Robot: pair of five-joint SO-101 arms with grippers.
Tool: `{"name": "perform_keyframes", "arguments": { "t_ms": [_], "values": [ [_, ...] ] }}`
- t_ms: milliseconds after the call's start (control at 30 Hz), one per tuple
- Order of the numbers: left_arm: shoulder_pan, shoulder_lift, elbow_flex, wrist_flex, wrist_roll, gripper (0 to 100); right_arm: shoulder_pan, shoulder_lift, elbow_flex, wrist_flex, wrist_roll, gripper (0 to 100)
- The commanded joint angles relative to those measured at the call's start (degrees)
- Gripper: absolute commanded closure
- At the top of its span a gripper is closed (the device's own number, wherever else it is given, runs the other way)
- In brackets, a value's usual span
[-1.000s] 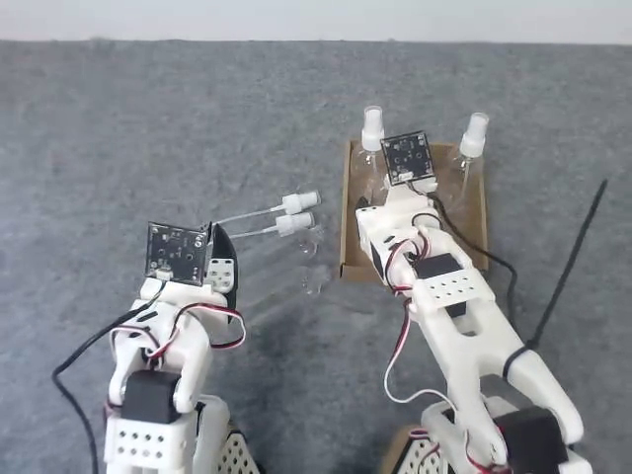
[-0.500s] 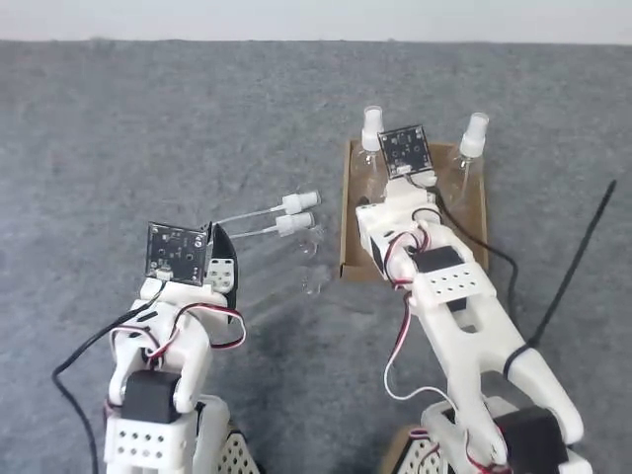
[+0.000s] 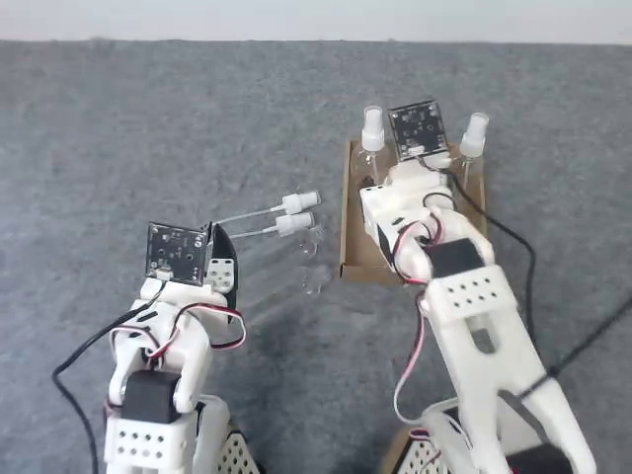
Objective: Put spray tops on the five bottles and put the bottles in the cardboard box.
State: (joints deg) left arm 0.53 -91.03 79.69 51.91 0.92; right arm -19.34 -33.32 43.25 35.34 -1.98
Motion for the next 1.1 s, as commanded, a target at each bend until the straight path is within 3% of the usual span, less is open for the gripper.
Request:
{"name": "perform_keyframes", "arguments": {
  "t_ms": [0,233,333,533,700,867,967,1067],
  "values": [
    [-0.26,-0.62,-0.22,-1.49,0.26,99,0.04,-7.34,-4.84,6.81,0.44,67.5],
    [-0.26,-0.26,-1.45,-1.05,-0.26,99,0.22,-16.04,-4.48,20.88,0.35,67.7],
    [-0.26,-0.18,-4.53,2.64,-2.99,99,-0.22,-19.21,-4.48,28.79,0.35,67.9],
    [-0.26,2.99,-11.56,11.25,-9.85,96,-0.48,-22.46,-4.4,36.44,-0.88,80.9],
    [-3.25,18.81,-19.65,12.48,-13.01,83,-10.15,-22.29,-4.31,40.04,-1.58,79.6],
    [-6.42,37.63,-35.3,21.19,-20.13,83,-22.73,-22.2,0.62,36.44,-12.04,75.7],
    [-6.42,48.97,-43.91,28.66,-27.16,83,-22.37,-22.29,1.85,36.53,-10.64,72.7],
    [-5.71,58.55,-49.27,30.33,-30.24,81,-16.04,-22.81,2.11,38.9,-8.44,70.8]
  ]
}}
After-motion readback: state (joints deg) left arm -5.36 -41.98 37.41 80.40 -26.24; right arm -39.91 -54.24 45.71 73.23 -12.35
